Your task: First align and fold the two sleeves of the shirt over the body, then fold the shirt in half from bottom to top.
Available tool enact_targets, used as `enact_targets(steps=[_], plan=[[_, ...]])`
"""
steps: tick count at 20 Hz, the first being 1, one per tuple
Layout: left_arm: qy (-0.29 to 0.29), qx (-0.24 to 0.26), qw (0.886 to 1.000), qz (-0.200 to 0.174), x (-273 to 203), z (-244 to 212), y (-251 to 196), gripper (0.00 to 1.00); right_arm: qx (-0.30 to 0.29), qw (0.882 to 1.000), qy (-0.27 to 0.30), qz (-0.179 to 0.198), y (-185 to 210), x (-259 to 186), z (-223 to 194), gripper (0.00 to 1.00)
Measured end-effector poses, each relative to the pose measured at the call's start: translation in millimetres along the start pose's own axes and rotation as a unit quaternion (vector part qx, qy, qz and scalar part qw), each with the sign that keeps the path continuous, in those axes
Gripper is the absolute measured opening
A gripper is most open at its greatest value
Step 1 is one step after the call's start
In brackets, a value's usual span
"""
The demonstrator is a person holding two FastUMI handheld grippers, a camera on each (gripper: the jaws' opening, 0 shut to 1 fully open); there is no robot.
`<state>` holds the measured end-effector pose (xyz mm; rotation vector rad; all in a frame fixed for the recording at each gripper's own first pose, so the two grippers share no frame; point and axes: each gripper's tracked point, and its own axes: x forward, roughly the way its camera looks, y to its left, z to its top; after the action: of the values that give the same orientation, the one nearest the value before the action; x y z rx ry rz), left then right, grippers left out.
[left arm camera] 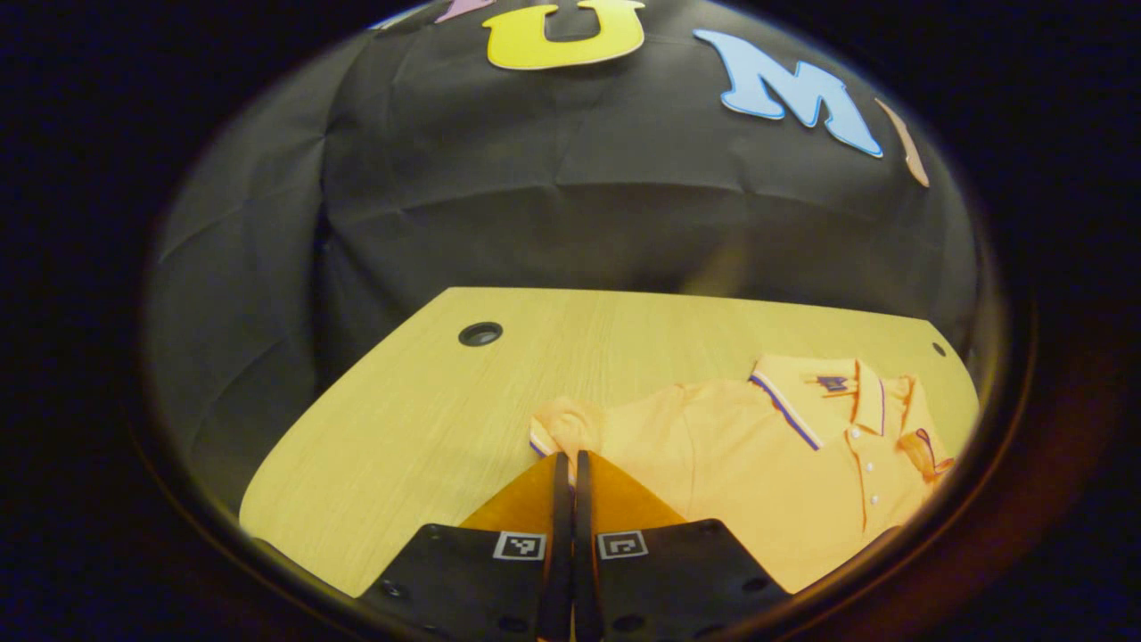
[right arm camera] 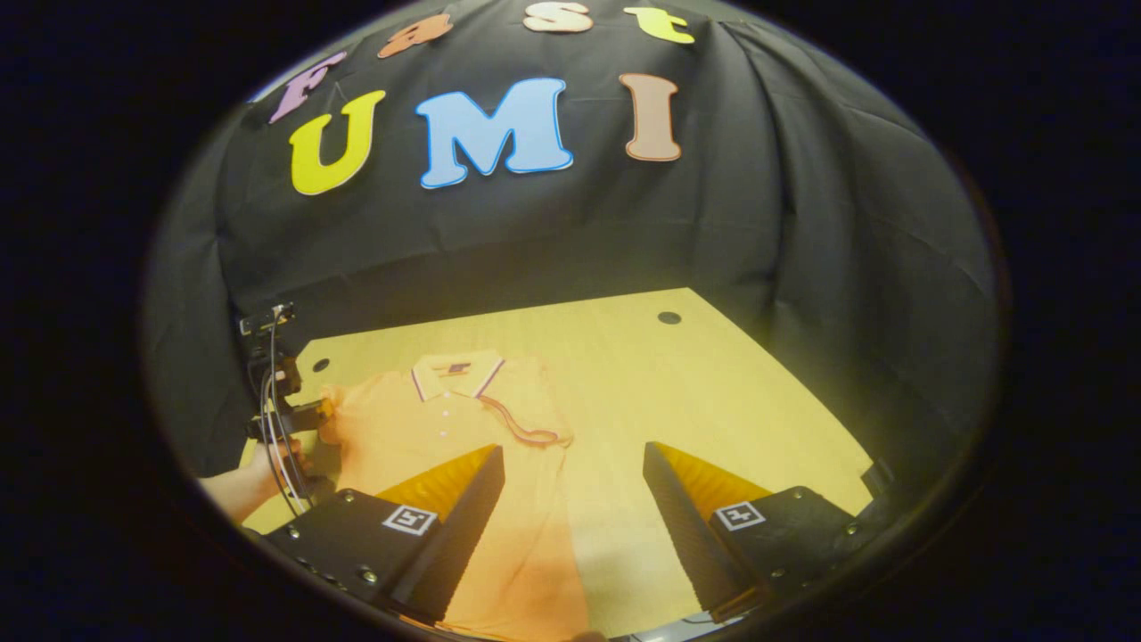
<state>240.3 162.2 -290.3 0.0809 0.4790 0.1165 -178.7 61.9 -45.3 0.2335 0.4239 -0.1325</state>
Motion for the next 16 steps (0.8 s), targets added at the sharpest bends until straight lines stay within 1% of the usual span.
enact_targets(steps=[6, 8, 12, 13, 14, 15, 16], plan=[[-0.004, 0.022, 0.999, -0.047, -19, 13, -50, 0.07, -0.001, 1.000, 0.010, 0.018, 17, 5, -5, 0.98], [-0.002, 0.040, 0.997, -0.061, -22, 12, -67, 0.07, -0.007, 1.000, 0.011, 0.020, 22, 4, -7, 0.97], [0.009, 0.072, 0.993, -0.098, -22, 4, -100, 0.07, -0.006, 1.000, 0.018, 0.011, 28, -1, -19, 0.98], [0.013, 0.078, 0.991, -0.108, -21, 2, -109, 0.07, -0.002, 1.000, 0.019, 0.008, 29, -2, -23, 0.94], [0.016, 0.087, 0.989, -0.117, -20, 0, -116, 0.07, 0.003, 1.000, 0.021, 0.005, 30, -2, -27, 0.98], [0.020, 0.099, 0.987, -0.122, -19, -3, -122, 0.07, 0.008, 1.000, 0.023, 0.004, 31, -2, -31, 0.94], [0.024, 0.108, 0.986, -0.127, -17, -5, -128, 0.07, 0.012, 0.999, 0.029, 0.003, 32, -2, -36, 0.94]])
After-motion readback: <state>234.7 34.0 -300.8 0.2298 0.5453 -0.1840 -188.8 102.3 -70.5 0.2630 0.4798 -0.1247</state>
